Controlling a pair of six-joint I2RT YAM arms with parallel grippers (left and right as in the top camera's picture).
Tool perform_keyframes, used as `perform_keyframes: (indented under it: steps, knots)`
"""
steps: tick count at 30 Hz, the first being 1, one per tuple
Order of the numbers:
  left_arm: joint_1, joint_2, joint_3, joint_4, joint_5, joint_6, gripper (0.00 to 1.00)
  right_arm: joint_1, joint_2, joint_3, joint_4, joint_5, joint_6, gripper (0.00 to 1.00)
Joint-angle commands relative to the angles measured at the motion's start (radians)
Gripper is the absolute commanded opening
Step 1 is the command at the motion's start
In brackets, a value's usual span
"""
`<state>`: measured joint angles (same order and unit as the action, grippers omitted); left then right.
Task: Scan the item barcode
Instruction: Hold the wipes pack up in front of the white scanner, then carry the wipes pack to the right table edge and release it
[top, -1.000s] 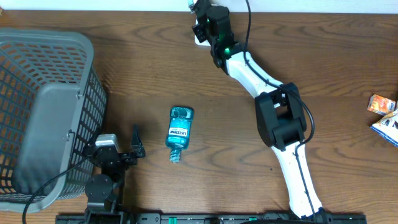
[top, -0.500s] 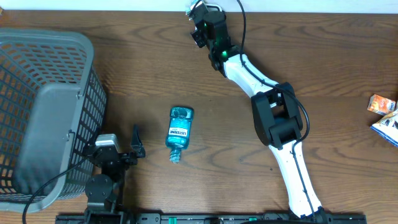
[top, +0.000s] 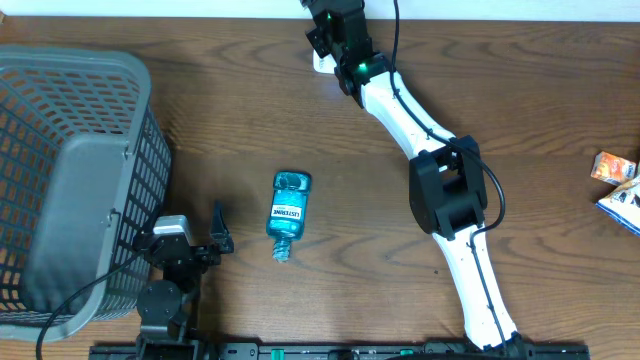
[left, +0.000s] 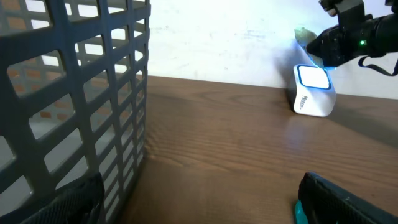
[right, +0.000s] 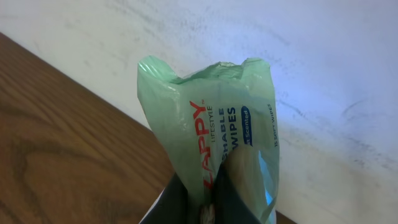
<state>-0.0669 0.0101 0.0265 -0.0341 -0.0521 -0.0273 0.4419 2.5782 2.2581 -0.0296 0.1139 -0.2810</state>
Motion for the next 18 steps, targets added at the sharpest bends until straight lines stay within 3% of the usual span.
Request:
perform_keyframes:
  steps: [1,10,18]
  knots:
    - [0.005,-0.006,-0.023,-0.032,-0.016,-0.008,1.0,0.003,-0.039,0.016,-0.027,0.069,0.016,0.01]
    - [0.005,-0.006,-0.023,-0.032,-0.016,-0.008,1.0,-0.048,-0.251,0.017,-0.586,0.299,0.072,0.01]
    - [0.005,-0.006,-0.023,-0.032,-0.016,-0.008,1.0,-0.281,-0.237,-0.005,-1.032,0.3,0.368,0.01]
